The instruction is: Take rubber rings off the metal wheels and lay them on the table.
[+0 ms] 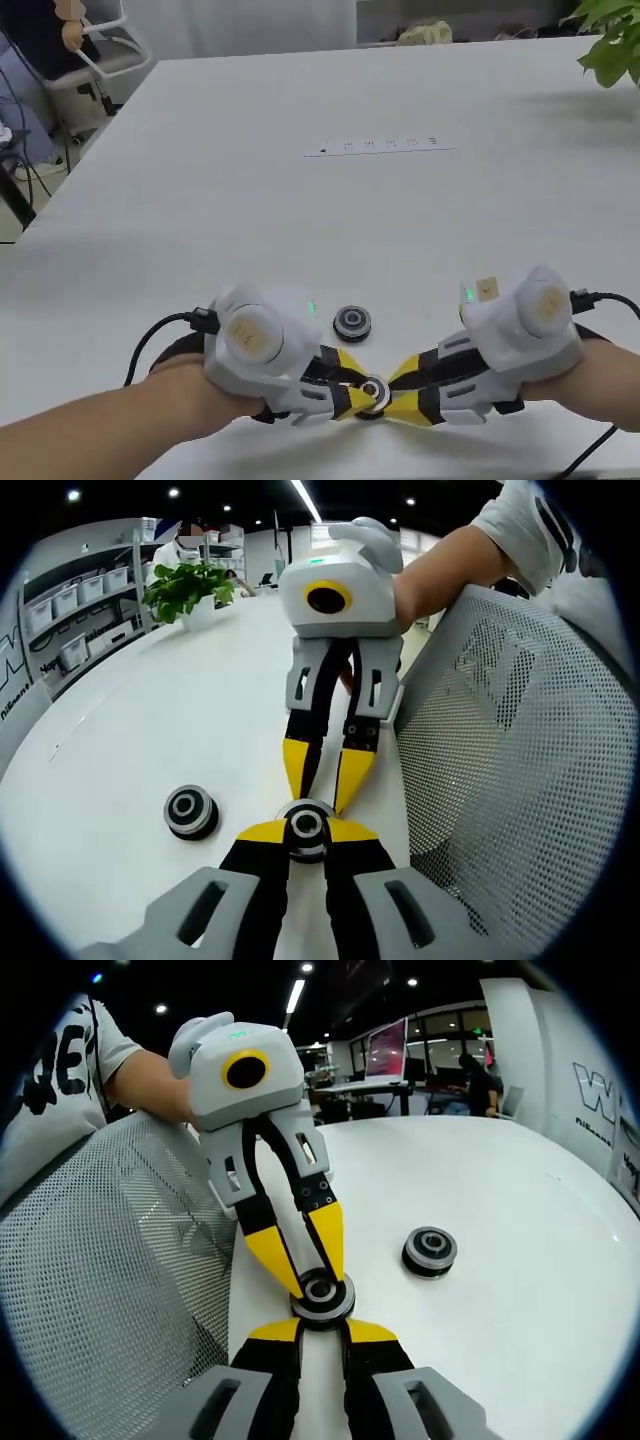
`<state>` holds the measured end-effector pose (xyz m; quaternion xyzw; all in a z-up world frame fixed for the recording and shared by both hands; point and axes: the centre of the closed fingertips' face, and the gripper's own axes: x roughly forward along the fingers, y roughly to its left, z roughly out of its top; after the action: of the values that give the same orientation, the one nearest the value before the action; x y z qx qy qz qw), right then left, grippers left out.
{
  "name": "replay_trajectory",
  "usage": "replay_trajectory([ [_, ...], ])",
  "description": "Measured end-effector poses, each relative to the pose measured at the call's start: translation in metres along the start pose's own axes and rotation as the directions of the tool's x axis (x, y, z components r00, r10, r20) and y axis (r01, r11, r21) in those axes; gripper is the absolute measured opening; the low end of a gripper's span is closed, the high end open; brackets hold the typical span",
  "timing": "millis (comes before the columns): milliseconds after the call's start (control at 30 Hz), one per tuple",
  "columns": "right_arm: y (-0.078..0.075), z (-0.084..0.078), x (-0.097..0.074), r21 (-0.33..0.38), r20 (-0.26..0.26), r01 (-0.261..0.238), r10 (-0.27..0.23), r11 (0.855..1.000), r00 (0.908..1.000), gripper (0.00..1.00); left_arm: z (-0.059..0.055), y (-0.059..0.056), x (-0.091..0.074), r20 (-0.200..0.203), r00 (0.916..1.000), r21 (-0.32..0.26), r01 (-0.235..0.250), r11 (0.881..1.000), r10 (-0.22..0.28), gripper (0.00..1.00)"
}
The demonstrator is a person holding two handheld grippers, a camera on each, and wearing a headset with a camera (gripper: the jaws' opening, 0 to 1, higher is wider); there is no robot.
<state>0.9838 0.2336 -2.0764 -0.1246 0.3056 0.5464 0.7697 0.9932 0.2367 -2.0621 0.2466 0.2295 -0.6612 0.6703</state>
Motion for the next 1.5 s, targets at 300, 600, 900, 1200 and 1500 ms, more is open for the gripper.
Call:
replay_trajectory([
  [300,-0.0031,-0.0034,-0.0006,0.014,-0.01,0.009,-0.009,1.0,0.9999,0.02,0.0001,-0.0001,0.0001,0.0,1.0,-0.005,-0.002,1.0,0.002,0.08],
  [600,-0.005,-0.0026,-0.0007,0.043,-0.011,0.016,-0.016,0.999,0.9998,0.0,0.0003,0.0004,0.0003,0.0,1.0,-0.002,-0.003,1.0,0.003,0.08],
  [900,-0.0067,-0.0024,-0.0038,0.103,-0.005,0.021,-0.021,0.994,0.9998,0.0,0.0004,0.0007,0.0006,-0.002,1.0,-0.001,-0.005,1.0,0.005,0.08],
  [1200,-0.0068,-0.001,-0.0069,0.183,0.014,0.015,-0.017,0.983,0.9998,0.0,0.0002,0.0003,0.0006,-0.004,1.0,-0.001,-0.007,1.0,0.007,0.08],
  [1500,-0.0094,0.0029,-0.0074,0.233,0.04,0.02,-0.03,0.972,0.9987,0.0,0.0001,-0.0001,0.0003,-0.006,0.9999,-0.002,-0.009,1.0,0.009,0.08],
])
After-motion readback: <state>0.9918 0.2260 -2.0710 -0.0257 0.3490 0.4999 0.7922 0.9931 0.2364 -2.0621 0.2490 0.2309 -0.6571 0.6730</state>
